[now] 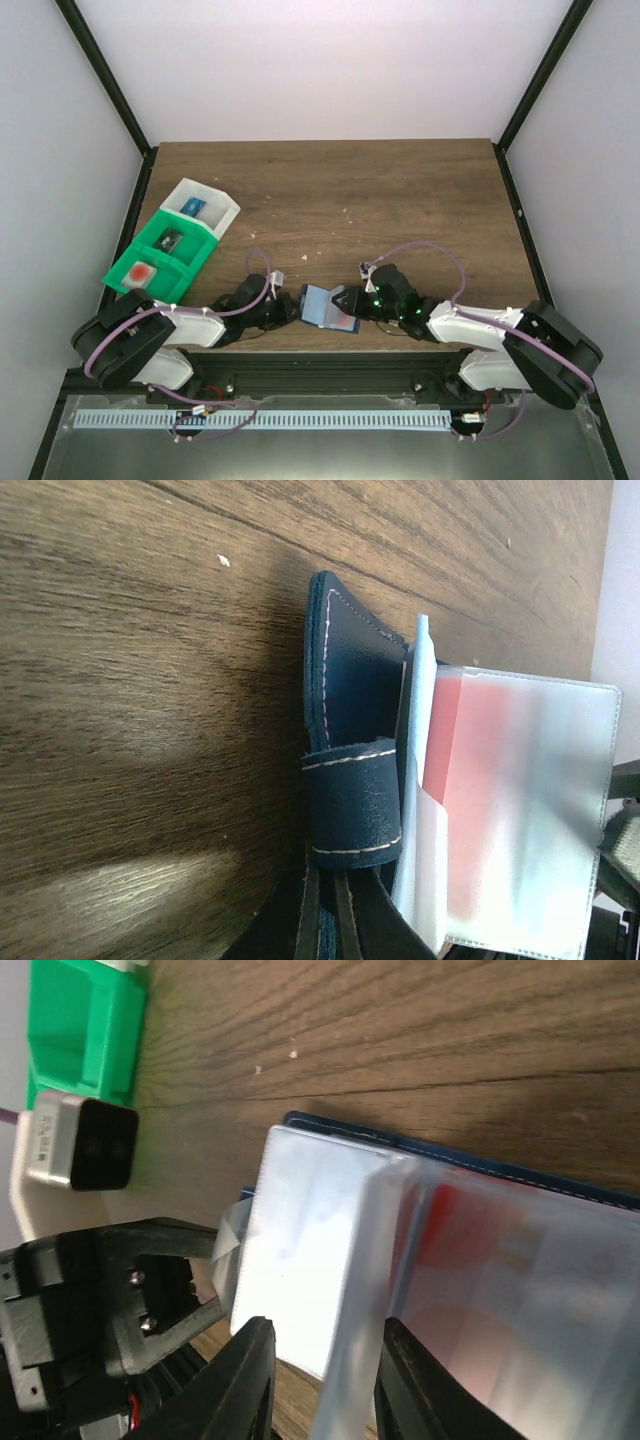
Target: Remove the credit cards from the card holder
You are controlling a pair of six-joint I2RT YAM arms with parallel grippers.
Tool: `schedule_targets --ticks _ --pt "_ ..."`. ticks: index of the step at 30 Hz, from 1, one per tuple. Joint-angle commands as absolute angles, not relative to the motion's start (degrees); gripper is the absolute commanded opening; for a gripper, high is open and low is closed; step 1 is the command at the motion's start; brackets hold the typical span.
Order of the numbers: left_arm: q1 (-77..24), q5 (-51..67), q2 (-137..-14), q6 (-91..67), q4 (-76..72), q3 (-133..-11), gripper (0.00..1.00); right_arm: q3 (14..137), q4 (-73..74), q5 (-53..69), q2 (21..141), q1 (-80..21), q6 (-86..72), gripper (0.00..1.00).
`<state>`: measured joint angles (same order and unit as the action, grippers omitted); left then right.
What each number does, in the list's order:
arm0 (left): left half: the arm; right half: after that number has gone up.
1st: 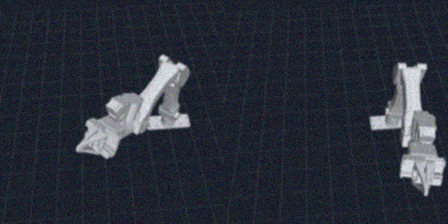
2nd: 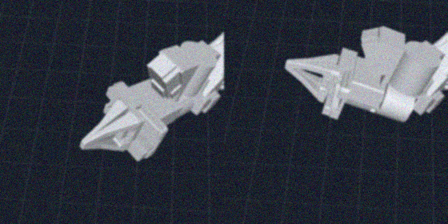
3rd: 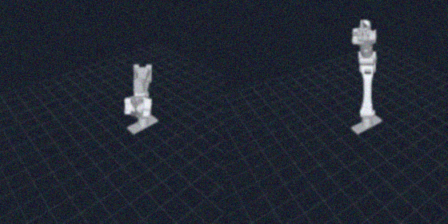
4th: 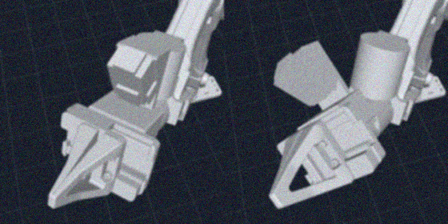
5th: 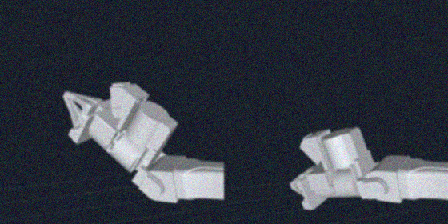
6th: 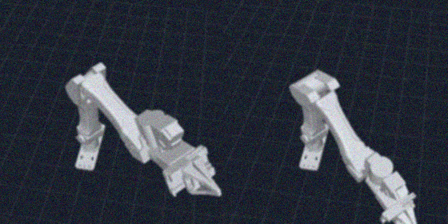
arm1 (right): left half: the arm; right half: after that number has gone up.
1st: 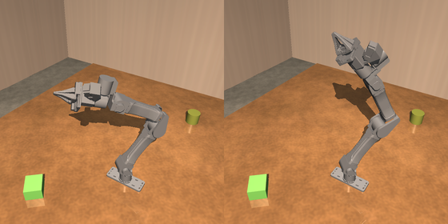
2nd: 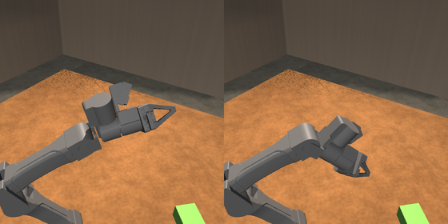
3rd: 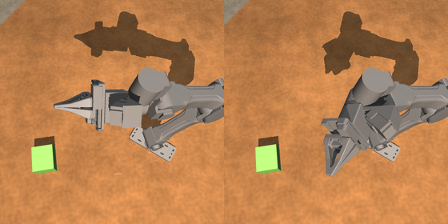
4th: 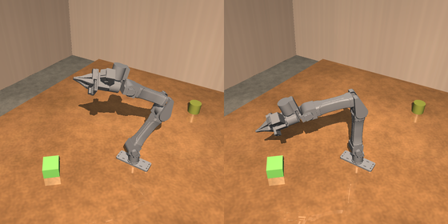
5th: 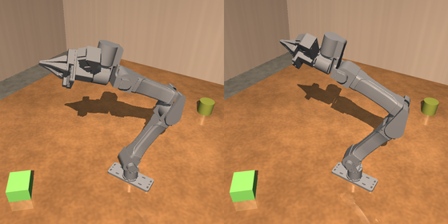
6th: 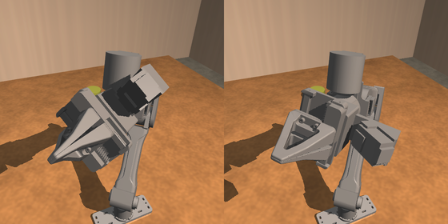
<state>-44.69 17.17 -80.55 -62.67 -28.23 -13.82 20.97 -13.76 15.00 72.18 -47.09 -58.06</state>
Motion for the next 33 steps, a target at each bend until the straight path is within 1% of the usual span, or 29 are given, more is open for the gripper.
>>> schedule_targets --ticks 1,3,6,13,17,20,23,26,27,33 --pt "-45.16 17.92 -81.62 -62.49 -29.81 -13.79 0.0 19.23 -20.16 16.22 70.42 -47.5 -58.77 0.28" --pt "-45.12 18.01 -81.69 -62.49 -29.92 -13.73 0.0 19.36 -20.53 16.5 71.0 -47.46 -58.88 0.27" --pt "-45.11 18.09 -81.74 -62.49 -29.97 -13.62 0.0 19.45 -21.14 16.97 71.91 -47.46 -58.93 0.2" --pt "-45.11 18.15 -81.54 -62.45 -29.97 -13.43 0.0 18.95 -22.45 17.08 72.16 -47.42 -59.2 0.17" --pt "-45.16 18.16 -81.81 -62.49 -30.17 -13.51 0.0 18.63 -23.14 17.3 72.43 -47.46 -58.98 0.11" --pt "-45.16 18.38 -82.08 -62.48 -30.27 -13.51 0.0 18.36 -24.6 18.14 73.28 -47.46 -59.14 0.09" --pt "-45.09 18.37 -82.02 -62.49 -30.33 -13.53 0.0 18.43 -25.17 18.51 74.34 -47.47 -59.32 0.11" --pt "-45.1 18.29 -81.83 -62.49 -30.16 -13.45 0.0 18.58 -25.1 18.54 75.0 -47.48 -59.42 0.17" --pt "-45.17 18.36 -81.76 -62.48 -30.07 -13.44 0.0 18.59 -25.03 18.53 75.17 -47.46 -59.46 0.18" --pt "-45.18 18.31 -81.81 -62.49 -30.14 -13.4 0.0 18.65 -24.92 18.43 75.29 -47.46 -59.33 0.18"
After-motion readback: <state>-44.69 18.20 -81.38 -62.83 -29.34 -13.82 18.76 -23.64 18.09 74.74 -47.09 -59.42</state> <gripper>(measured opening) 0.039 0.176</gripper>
